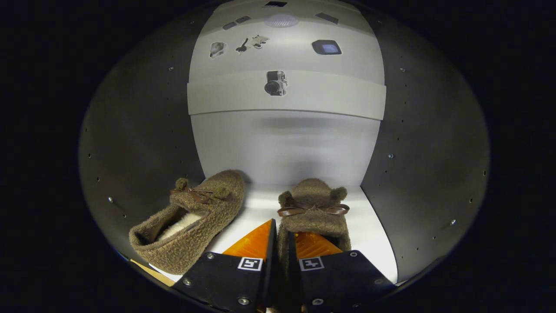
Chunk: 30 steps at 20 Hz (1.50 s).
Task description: Open the shoe cabinet door, grab the shoes and put them into the shoe cabinet, then close the shoe cabinet door.
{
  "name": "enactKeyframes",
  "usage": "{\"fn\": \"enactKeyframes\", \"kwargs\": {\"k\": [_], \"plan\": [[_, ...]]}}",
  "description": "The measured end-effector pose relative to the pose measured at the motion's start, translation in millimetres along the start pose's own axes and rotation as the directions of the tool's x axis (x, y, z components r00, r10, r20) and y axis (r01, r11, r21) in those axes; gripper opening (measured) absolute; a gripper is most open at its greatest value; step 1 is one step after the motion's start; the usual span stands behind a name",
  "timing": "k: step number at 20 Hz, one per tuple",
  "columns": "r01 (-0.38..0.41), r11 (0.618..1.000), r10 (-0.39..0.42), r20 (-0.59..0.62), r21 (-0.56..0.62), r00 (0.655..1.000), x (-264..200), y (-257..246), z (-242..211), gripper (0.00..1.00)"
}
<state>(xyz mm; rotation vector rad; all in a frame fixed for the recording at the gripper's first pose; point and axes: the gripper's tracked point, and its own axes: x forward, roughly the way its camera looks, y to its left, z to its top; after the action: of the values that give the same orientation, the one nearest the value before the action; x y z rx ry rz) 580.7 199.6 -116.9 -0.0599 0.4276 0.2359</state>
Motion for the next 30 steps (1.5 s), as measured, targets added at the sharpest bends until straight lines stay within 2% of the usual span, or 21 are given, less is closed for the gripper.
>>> {"fn": "enactKeyframes", "kwargs": {"k": [5,11,19,24,30], "plan": [[-0.001,1.000,0.001,0.010,0.009,1.000,-17,4,1,0.19],[0.015,1.000,-0.016,0.065,0.015,0.998,-67,8,9,0.19],[0.045,0.999,-0.045,0.165,0.005,0.985,-184,22,12,0.18],[0.050,0.998,-0.055,0.212,0.028,0.976,-255,35,-2,0.19],[0.104,0.992,-0.119,0.264,0.069,0.957,-350,23,-27,0.21]]}}
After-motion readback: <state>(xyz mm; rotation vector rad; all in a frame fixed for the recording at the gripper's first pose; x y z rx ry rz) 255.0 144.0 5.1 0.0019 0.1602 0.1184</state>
